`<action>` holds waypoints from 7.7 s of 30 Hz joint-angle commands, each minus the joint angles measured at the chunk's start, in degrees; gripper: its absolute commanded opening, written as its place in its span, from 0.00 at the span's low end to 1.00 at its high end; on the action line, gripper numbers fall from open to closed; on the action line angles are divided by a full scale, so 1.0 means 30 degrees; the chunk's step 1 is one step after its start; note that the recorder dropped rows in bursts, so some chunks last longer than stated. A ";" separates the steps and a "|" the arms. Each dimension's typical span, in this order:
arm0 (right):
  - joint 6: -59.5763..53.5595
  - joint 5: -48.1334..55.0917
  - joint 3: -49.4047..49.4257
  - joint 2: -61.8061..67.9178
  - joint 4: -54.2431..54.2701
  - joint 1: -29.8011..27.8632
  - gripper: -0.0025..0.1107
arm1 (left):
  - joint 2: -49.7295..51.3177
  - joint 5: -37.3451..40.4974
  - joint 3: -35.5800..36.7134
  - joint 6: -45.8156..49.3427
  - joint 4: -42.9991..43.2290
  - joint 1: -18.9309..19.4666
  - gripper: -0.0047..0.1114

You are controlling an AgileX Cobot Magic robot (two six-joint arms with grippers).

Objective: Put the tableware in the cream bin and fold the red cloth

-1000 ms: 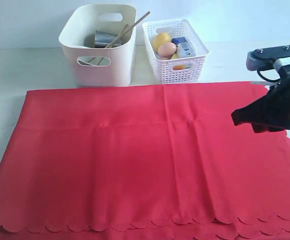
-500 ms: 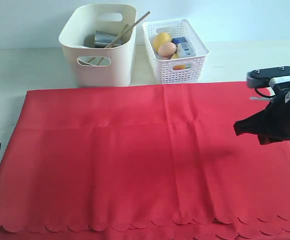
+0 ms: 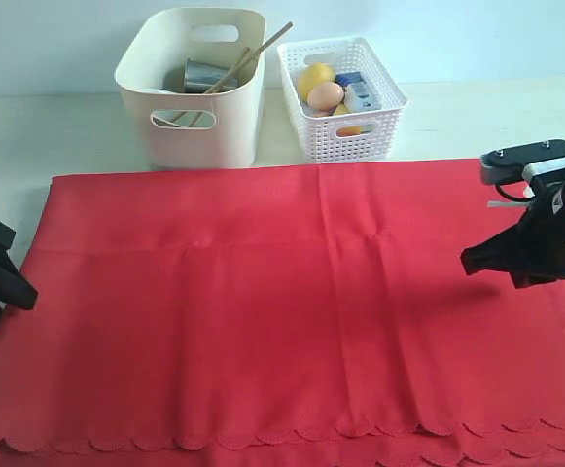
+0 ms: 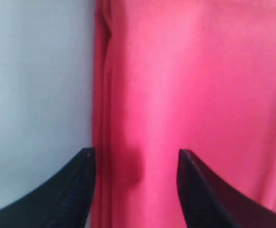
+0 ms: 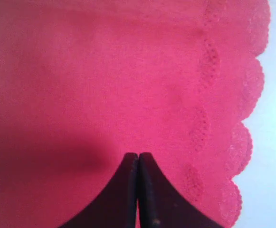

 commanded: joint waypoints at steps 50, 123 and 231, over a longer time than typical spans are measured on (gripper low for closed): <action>0.0060 -0.0879 0.0221 0.2128 0.2426 0.0005 0.02 | 0.1025 0.2926 -0.0138 0.3700 -0.3143 -0.0003 0.04; 0.0991 0.5256 -0.1798 -0.5342 -0.0108 0.3686 0.02 | 0.5952 0.6591 -1.5292 -0.7794 -0.4446 -1.5999 0.04; -0.6912 0.3974 -0.1770 -0.4097 1.0755 0.4671 0.02 | -0.0042 0.5419 -1.3172 -0.3953 -0.0006 -0.9890 0.04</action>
